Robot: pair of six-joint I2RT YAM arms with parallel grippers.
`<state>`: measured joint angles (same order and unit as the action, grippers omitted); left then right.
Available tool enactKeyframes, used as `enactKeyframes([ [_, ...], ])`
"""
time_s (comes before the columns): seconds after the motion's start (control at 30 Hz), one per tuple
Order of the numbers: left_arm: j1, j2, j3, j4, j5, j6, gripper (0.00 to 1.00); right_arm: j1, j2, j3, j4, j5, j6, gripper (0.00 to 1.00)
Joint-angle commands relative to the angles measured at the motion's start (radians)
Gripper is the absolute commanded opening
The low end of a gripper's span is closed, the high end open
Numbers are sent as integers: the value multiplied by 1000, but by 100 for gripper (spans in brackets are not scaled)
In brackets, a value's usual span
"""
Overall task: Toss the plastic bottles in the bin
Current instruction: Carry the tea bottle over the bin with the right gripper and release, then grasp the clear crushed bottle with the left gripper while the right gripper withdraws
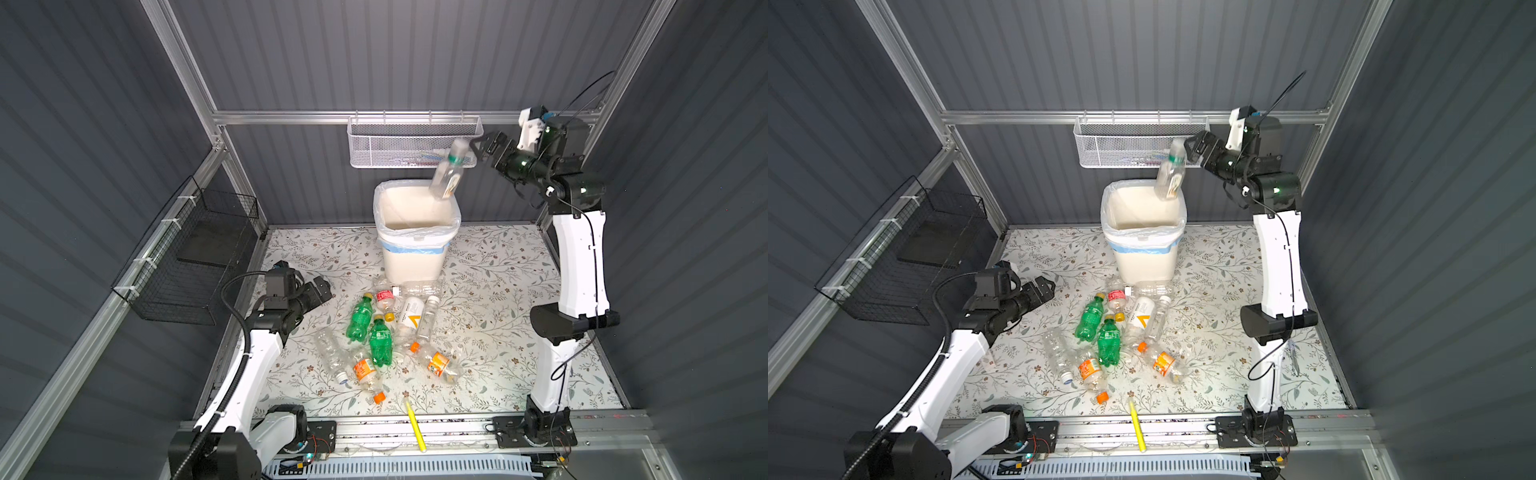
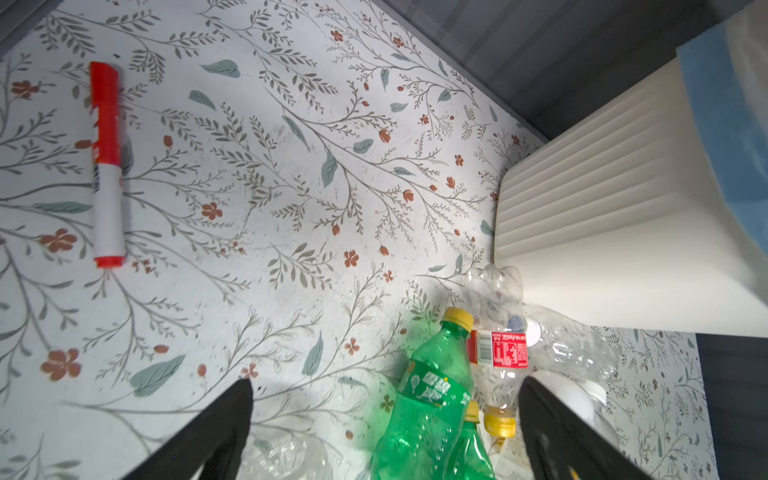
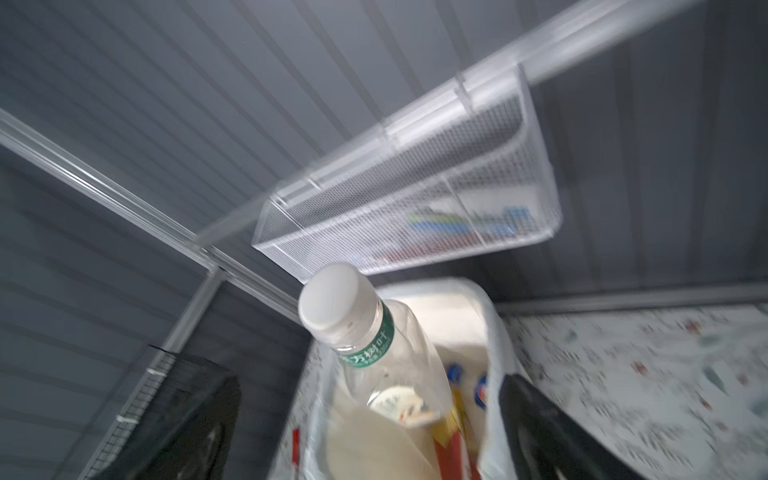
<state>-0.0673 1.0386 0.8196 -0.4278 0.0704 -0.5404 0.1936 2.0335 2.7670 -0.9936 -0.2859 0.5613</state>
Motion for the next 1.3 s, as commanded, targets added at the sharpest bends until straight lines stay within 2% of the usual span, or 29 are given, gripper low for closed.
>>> enactKeyframes([
  [0.0, -1, -67, -20, -168, -8, -38, 99, 5, -228, -386, -38, 43, -91, 99],
  [0.07, -2, -109, -27, -215, -15, -57, 100, -28, -457, -789, 248, 73, -40, 99],
  [0.1, -2, -127, -25, -240, -22, -62, 100, -58, -533, -915, 342, 66, -3, 99],
  [0.23, -2, -149, -23, -341, -27, -102, 99, -111, -702, -1205, 419, 117, 18, 99],
  [0.47, -5, -212, -151, -366, 58, -212, 97, -130, -772, -1584, 424, 132, -6, 99],
  [0.67, -23, -205, -212, -339, 138, -216, 92, -132, -781, -1668, 437, 134, -35, 99],
  [0.9, -169, -115, -277, -232, 102, -279, 90, -132, -761, -1693, 467, 104, -21, 99],
  [1.27, -174, -26, -336, -130, 69, -288, 66, -132, -754, -1748, 505, 90, 8, 99],
])
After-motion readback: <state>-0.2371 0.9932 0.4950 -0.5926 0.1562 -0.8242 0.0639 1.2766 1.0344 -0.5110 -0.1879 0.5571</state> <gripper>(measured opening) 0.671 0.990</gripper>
